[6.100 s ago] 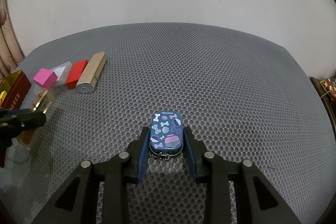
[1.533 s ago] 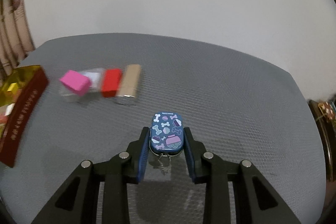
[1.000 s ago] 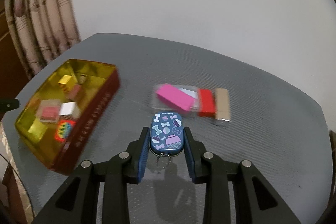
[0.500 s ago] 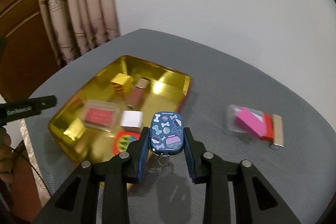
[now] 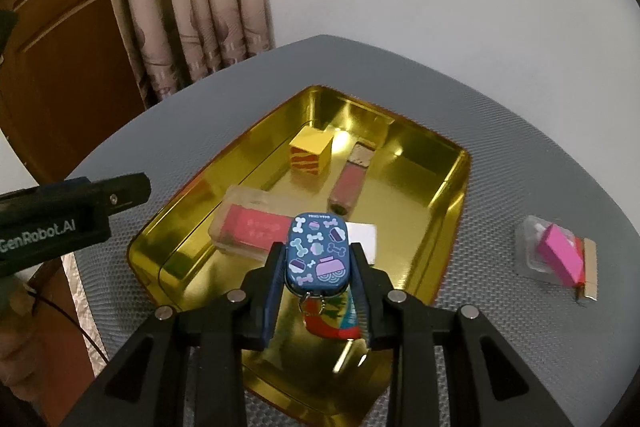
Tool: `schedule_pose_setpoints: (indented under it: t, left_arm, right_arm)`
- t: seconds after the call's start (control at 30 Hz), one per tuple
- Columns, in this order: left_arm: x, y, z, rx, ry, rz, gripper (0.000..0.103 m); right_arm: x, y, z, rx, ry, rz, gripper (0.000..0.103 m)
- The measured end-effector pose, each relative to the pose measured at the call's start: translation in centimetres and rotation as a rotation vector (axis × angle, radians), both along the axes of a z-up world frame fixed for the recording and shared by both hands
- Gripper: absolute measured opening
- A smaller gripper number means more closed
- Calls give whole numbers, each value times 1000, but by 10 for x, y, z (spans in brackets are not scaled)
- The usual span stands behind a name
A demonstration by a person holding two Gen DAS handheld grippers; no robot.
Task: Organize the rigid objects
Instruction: 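Carry the blue patterned tin into the tin and open the right gripper, then move the right gripper to the ribbed gold lipstick case and grasp it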
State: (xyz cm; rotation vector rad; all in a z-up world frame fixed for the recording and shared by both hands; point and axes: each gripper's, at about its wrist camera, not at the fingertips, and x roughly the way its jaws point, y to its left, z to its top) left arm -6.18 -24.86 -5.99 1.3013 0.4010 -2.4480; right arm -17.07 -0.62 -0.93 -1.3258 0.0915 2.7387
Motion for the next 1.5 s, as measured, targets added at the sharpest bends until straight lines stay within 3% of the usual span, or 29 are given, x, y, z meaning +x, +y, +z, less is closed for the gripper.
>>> schedule_pose_setpoints:
  t: [0.9,1.23,1.5]
  left_arm:
    - [-6,6,-1,4,-9,-20,71]
    - [-6,6,-2,1,-11,-23,71]
    - [-7,9,-1,-12,-14,-25,72]
  right_arm:
    - [-14,5,-21,16,-48,-43,32]
    - [-12,6,-17,26,-41,-50,44]
    - [-1,15,-2,1,-11,-61,46]
